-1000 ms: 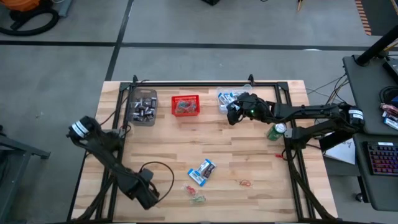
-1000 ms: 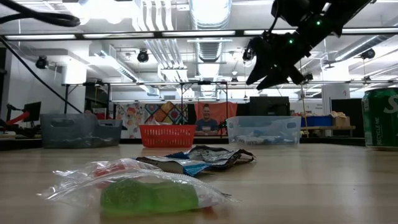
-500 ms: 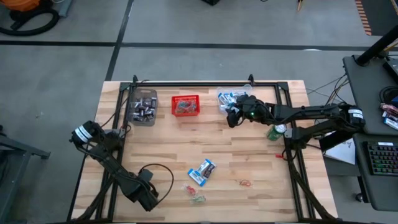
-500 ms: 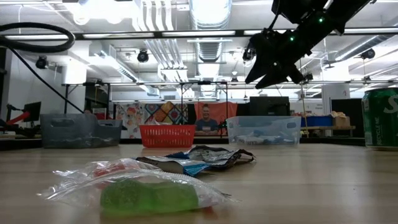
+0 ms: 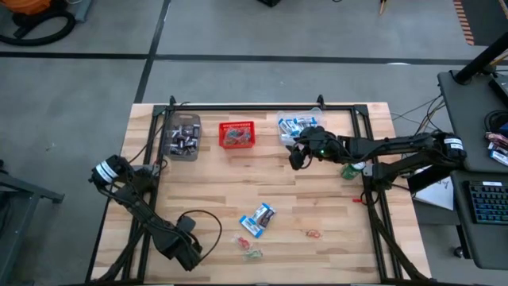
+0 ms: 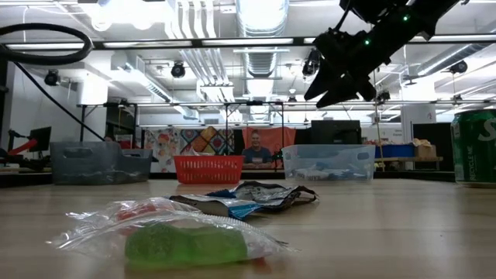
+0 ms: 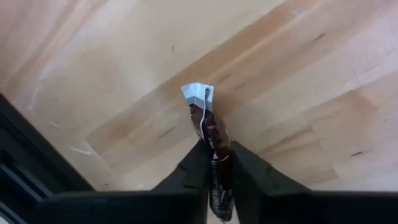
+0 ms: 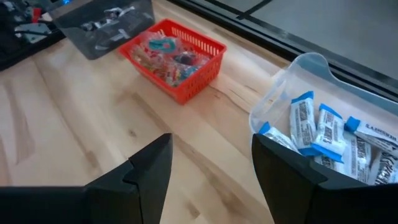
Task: Sort candy
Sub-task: Put the brown chocolate into the black bin
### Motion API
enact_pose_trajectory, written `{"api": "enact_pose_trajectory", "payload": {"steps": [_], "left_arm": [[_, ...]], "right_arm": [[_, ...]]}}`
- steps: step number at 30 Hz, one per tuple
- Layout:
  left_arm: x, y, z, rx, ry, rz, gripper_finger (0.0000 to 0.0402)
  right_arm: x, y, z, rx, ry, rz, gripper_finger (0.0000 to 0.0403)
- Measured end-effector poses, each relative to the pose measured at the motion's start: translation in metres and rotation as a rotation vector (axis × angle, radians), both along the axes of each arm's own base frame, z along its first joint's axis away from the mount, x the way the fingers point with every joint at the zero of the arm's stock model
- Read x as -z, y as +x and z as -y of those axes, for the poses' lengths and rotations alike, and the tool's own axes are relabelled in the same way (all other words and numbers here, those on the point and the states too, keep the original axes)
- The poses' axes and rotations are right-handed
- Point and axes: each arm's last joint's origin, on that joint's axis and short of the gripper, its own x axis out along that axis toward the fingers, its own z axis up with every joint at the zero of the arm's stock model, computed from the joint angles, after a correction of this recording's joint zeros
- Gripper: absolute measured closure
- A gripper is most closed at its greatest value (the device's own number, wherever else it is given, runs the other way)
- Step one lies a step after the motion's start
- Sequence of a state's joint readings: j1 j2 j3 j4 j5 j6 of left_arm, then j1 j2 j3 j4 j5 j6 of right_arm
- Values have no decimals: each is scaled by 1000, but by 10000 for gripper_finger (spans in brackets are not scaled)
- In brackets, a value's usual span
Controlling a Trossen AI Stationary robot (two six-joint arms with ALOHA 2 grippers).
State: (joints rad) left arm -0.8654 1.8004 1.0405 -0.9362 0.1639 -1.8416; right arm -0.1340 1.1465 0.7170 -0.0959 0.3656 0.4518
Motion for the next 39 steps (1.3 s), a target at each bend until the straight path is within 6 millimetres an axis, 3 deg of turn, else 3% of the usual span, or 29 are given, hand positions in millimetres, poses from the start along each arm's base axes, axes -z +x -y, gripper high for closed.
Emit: {"api": "enact_pose_trajectory", "payload": {"steps": [4, 9, 17, 24, 34, 39], "left_arm": [[-6, 5, 2, 41, 39, 72, 390], [-31, 17, 2, 120, 78, 281, 390], [-76, 22, -18, 245, 247, 621, 398], [-107, 25, -38, 342, 421, 818, 399], [-133, 48, -68, 576, 837, 880, 397], [-141, 69, -86, 754, 789, 821, 396]], "right_arm": [[-8, 4, -6, -30, -10, 22, 193], [-21, 10, -22, -125, -53, 34, 193], [-25, 12, -59, -286, -81, 37, 193], [-23, 9, -84, -366, -61, 50, 193], [-10, 16, -94, -318, -118, 15, 193], [3, 26, -96, -313, -106, 0, 193]]}}
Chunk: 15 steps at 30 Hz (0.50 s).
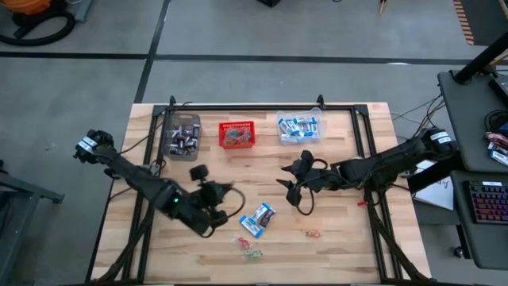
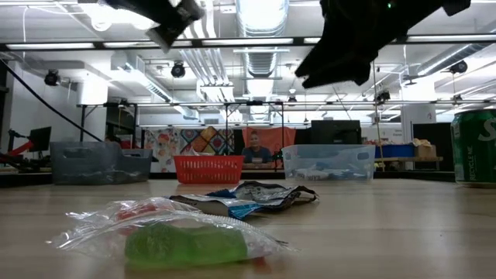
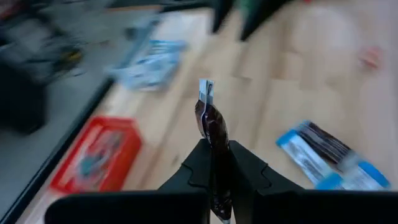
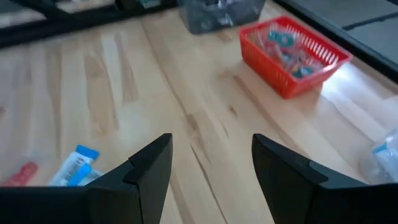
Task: Sort candy
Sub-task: Put the brown chocolate into the black bin
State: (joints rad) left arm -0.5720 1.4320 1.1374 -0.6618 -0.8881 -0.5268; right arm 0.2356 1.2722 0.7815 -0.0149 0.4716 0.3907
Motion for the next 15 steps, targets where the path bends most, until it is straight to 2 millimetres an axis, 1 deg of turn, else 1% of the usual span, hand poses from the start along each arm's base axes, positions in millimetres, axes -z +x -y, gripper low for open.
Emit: {"api": "enact_pose_trajectory", "payload": {"steps": [3, 5, 11, 15], "left_arm": [[-5, 12, -8, 137, 16, -45, 396], [-7, 18, -14, 185, 42, -67, 396], [-2, 27, -35, 204, 69, -121, 395], [5, 32, -44, 282, 15, -125, 395]], "right_arm": [[10, 4, -1, 9, 5, -33, 193], [16, 7, -2, 19, 16, -45, 193], [24, 12, -6, 6, 11, -53, 193], [24, 13, -12, -44, -34, -54, 193]]}}
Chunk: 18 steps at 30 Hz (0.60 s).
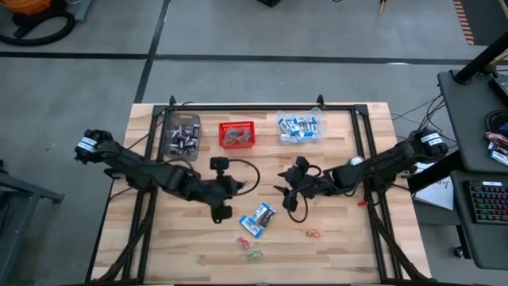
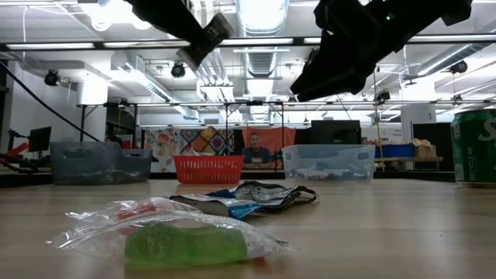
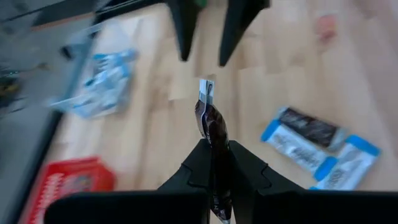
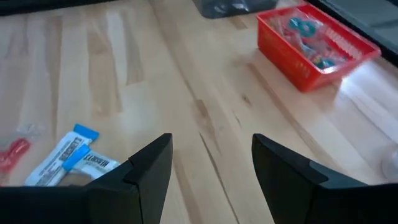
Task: Sort candy
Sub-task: Put the brown chocolate into the black bin
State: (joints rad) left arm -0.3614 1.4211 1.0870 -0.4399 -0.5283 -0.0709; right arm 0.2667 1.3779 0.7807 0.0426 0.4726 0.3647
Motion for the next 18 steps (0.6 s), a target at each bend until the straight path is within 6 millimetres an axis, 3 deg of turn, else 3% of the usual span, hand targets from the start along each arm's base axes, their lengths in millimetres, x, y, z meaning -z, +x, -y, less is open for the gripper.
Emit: {"api": "enact_pose_trajectory", "payload": {"steps": [4, 10, 18], "left_arm": [[9, 3, -6, 46, -73, 8, 395], [23, -2, -15, -44, -111, -12, 395], [26, -12, -36, -213, -105, -109, 395]], "right_arm": [[-1, -1, -4, -44, -48, -10, 193], [-1, -2, -5, -58, -63, -21, 193], [0, -2, -5, -52, -54, -21, 193]]}}
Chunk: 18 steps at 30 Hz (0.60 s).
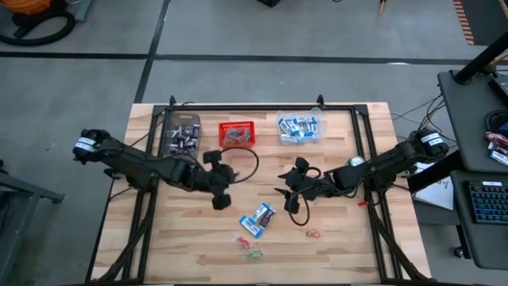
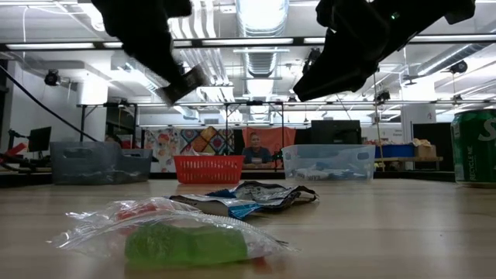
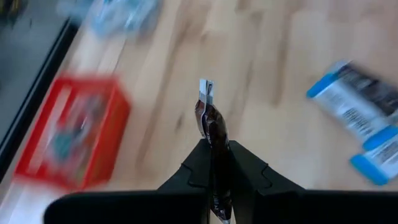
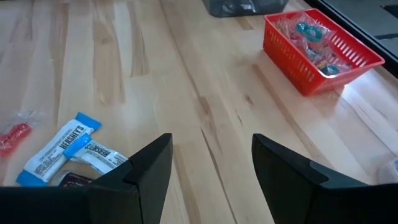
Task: Sort candy
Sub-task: Put the brown chocolate into the black bin
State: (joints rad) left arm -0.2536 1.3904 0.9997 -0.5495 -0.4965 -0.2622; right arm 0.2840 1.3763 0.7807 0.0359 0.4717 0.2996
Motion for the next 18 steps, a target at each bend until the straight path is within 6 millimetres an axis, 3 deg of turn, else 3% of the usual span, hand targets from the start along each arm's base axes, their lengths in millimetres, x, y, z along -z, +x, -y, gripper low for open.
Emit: {"api": "enact_pose_trajectory", "payload": {"steps": [7, 13, 18], "left_arm": [[-4, -34, -43, -283, -51, -158, 395], [-17, -66, -99, -552, -55, -210, 395], [-13, -89, -145, -783, -75, -222, 395]], "right_arm": [[0, 0, 0, -1, -1, 1, 193], [1, 1, 0, 3, 3, 1, 193], [2, 1, 0, 4, 2, -1, 193]]}}
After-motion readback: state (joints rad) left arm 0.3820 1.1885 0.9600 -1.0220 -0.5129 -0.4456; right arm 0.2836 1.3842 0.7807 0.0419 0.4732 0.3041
